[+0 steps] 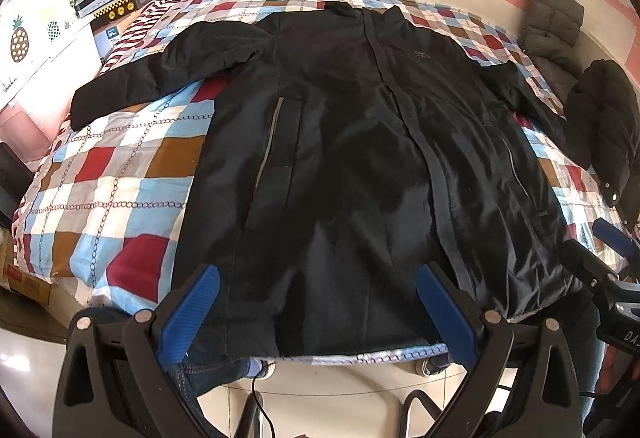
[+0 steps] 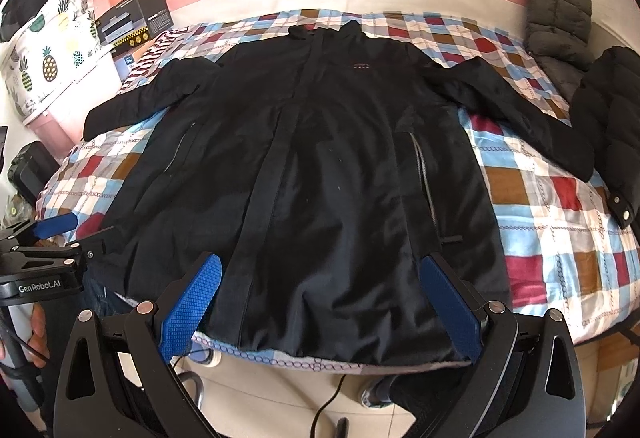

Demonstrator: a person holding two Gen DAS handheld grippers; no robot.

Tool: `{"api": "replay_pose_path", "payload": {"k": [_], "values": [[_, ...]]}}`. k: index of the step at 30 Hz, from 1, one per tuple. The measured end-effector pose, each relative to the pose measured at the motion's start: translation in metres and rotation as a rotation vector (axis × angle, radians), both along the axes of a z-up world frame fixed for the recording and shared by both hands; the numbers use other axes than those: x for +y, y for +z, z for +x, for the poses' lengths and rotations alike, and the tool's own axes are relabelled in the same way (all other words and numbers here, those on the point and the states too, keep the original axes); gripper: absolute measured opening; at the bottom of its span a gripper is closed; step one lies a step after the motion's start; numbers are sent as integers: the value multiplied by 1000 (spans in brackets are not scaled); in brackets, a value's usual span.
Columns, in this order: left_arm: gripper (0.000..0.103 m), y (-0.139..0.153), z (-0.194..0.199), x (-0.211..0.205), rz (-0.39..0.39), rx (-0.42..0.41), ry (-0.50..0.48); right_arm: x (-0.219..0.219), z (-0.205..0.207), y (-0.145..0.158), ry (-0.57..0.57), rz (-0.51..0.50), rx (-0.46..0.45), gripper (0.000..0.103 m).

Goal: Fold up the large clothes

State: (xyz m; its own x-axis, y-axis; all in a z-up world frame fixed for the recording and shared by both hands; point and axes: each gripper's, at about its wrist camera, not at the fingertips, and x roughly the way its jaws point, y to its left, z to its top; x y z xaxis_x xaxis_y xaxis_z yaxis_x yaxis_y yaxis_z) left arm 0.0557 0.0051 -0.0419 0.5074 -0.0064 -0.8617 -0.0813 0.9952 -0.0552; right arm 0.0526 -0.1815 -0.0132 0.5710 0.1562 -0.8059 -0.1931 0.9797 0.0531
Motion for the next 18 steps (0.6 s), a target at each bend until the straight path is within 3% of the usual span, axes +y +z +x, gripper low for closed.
{"api": "replay_pose_path", "payload": {"k": [11, 18], "values": [[100, -7, 32, 20, -12, 6, 35, 17, 38, -2, 36, -1, -12, 100], [100, -6, 66, 60, -44, -32, 93, 31, 74, 7, 82, 38, -51, 100]]}}
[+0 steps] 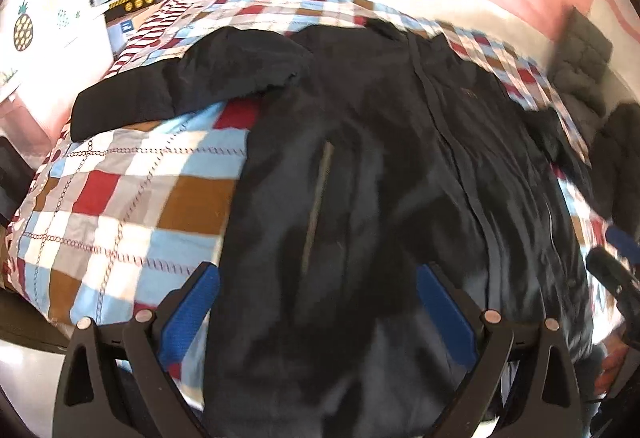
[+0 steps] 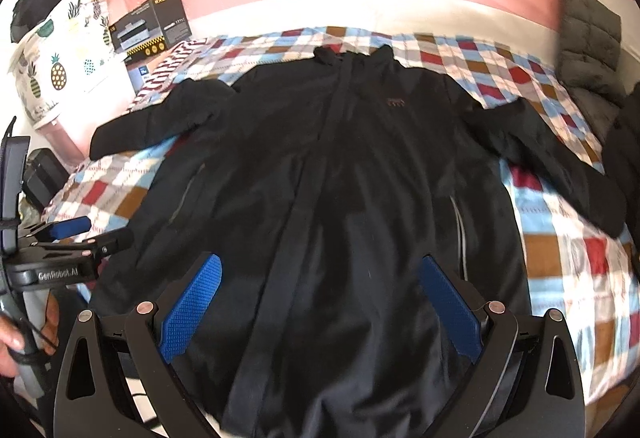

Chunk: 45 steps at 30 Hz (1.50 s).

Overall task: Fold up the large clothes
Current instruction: 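Grasp the jacket sleeve with the left gripper and fold it across the body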

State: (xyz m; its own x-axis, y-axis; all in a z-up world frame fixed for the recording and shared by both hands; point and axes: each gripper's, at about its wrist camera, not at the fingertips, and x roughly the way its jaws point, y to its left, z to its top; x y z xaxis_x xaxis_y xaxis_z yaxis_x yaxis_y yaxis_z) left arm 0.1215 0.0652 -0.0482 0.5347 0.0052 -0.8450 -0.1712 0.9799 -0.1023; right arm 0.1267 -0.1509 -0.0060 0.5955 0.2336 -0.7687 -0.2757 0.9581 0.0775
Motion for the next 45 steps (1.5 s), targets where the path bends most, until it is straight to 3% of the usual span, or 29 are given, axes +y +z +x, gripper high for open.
{"api": "replay_pose_path", "payload": {"k": [5, 16, 19, 21, 29, 34, 35, 39, 41, 45], "values": [[100, -7, 30, 46, -81, -16, 84, 15, 33, -5, 38, -19, 21, 100], [100, -29, 90, 158, -8, -45, 280, 38, 83, -28, 80, -39, 41, 100], [98, -42, 103, 198, -92, -59, 328, 42, 89, -36, 85, -39, 56, 100], [87, -52, 111, 227, -123, -55, 378, 44, 93, -41, 88, -41, 69, 100], [86, -86, 127, 303, -240, -77, 558, 41, 111, -57, 80, -59, 89, 100], [80, -99, 140, 325, -192, -76, 650, 35, 117, -65, 52, -69, 104, 100], [74, -99, 144, 324, -165, -71, 648, 33, 118, -67, 40, -67, 107, 100], [26, -80, 155, 309, -37, -61, 578, 25, 117, -70, 14, -66, 109, 100], [17, -62, 155, 302, -22, -87, 550, 21, 117, -72, 5, -65, 118, 100], [13, -5, 152, 279, 7, -180, 479, 14, 117, -71, -8, -93, 114, 100]]}}
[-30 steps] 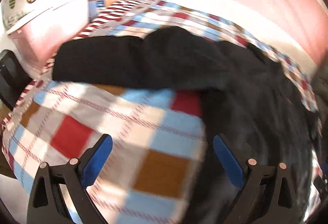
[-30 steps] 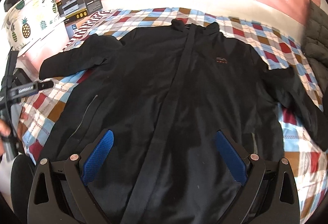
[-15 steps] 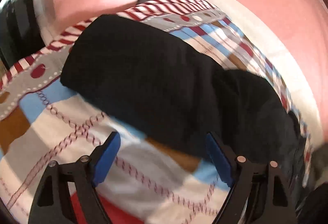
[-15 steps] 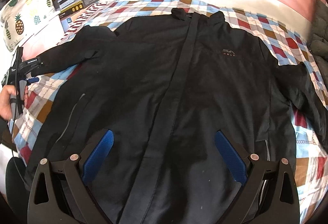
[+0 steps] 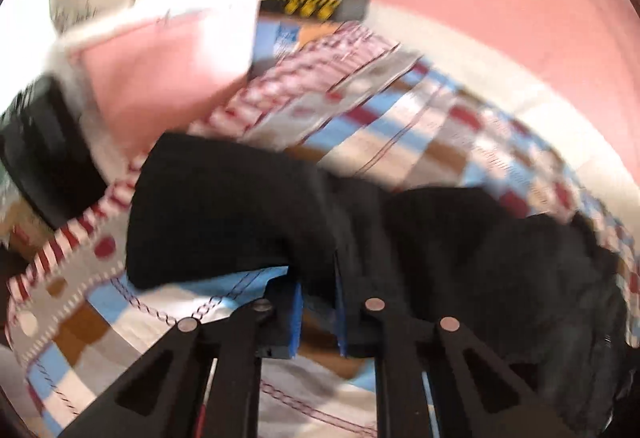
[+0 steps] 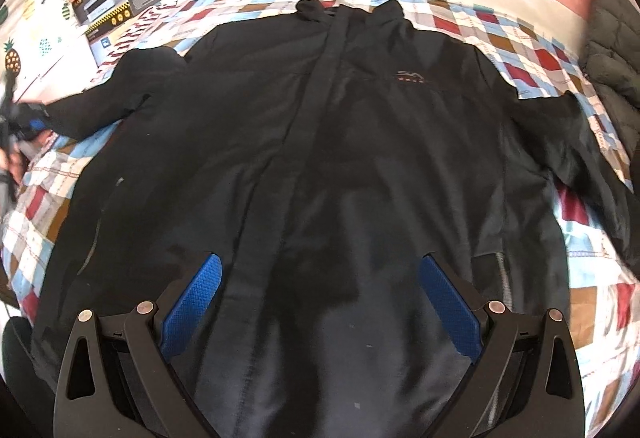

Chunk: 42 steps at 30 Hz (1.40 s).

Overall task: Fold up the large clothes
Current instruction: 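Grasp the jacket sleeve with the left gripper and fold it across the body, then grasp the other sleeve with the right gripper and fold it across the body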

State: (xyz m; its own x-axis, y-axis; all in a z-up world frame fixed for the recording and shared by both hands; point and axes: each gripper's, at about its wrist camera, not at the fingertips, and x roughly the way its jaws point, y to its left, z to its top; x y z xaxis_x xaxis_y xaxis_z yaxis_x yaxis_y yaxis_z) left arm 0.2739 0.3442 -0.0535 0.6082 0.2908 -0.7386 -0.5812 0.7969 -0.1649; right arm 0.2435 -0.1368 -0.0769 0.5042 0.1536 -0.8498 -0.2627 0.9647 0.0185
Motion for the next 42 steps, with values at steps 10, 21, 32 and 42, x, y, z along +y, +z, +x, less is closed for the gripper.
{"api": "replay_pose_path", "payload": {"k": [10, 21, 32, 42], "values": [[13, 143, 14, -119, 102, -226, -302, -28, -10, 22, -48, -19, -83, 99], [12, 148, 81, -311, 65, -215, -694, -102, -29, 23, -202, 95, -70, 99], [32, 18, 127, -429, -109, 7, -934, -150, -32, 2, -281, 85, -31, 99], [56, 38, 93, -399, -199, -90, -1013, -144, -18, 2, -270, 110, -39, 99]]}}
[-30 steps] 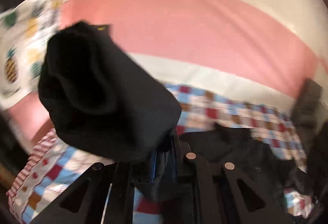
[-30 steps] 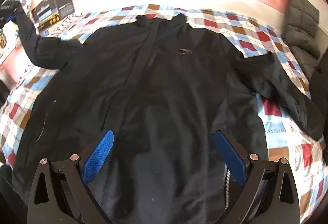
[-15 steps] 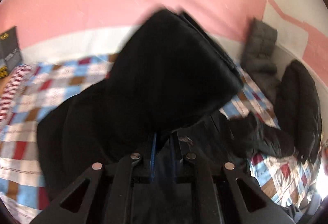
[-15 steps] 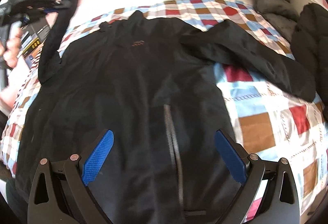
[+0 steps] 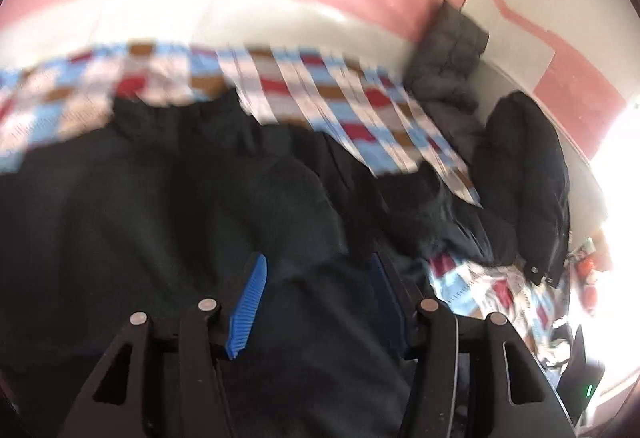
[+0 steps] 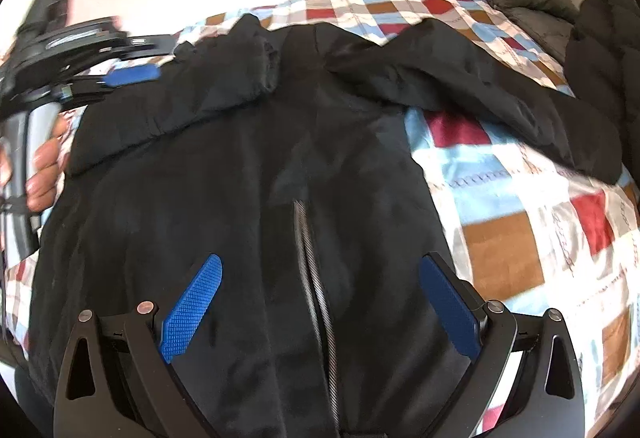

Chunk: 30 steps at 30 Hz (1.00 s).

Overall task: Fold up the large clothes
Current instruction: 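Grasp the other sleeve with the right gripper and fold it across the body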

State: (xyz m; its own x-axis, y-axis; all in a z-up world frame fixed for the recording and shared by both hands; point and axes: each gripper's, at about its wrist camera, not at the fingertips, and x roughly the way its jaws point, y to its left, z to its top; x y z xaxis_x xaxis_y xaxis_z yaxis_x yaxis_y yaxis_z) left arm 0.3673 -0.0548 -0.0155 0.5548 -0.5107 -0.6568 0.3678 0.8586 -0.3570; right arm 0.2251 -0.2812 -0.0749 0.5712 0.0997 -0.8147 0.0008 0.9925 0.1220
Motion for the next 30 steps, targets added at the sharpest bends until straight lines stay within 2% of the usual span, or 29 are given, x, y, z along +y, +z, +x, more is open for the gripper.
{"api": "replay_pose_path", "payload": {"k": [3, 5, 6, 7, 9, 10, 14, 16, 18, 20, 21, 24, 27, 30], "values": [[56, 11, 7, 63, 91, -66, 162, 9, 16, 8, 24, 4, -33, 98], [56, 7, 16, 108, 158, -63, 295, 18, 30, 15, 41, 6, -64, 91], [55, 3, 22, 135, 179, -44, 359, 22, 39, 18, 50, 9, -77, 81], [55, -3, 28, 155, 193, -27, 410, 28, 50, 20, 61, 13, -91, 67], [54, -16, 38, 192, 211, 15, 498, 42, 78, 25, 87, 19, -119, 49], [54, -25, 44, 207, 200, 42, 518, 49, 94, 26, 100, 17, -130, 48], [54, -61, 63, 223, 136, 130, 511, 66, 162, 21, 118, 26, -143, 48], [55, -71, 71, 215, 142, 134, 504, 64, 196, 4, 96, 66, -83, 48], [56, -76, 76, 208, 170, 115, 493, 56, 224, -25, 66, 154, 25, 48], [58, -80, 79, 203, 190, 98, 487, 48, 221, -36, 46, 234, 53, 31], [59, -82, 80, 202, 194, 95, 482, 45, 212, -34, 41, 223, 39, 13], [62, -88, 84, 199, 202, 85, 462, 41, 179, -30, 46, 212, 24, 11], [64, -92, 84, 192, 241, 77, 443, 35, 157, -31, 30, 189, 29, 11], [63, -87, 82, 186, 291, 91, 435, 40, 162, -34, 58, 133, 49, 12]]}}
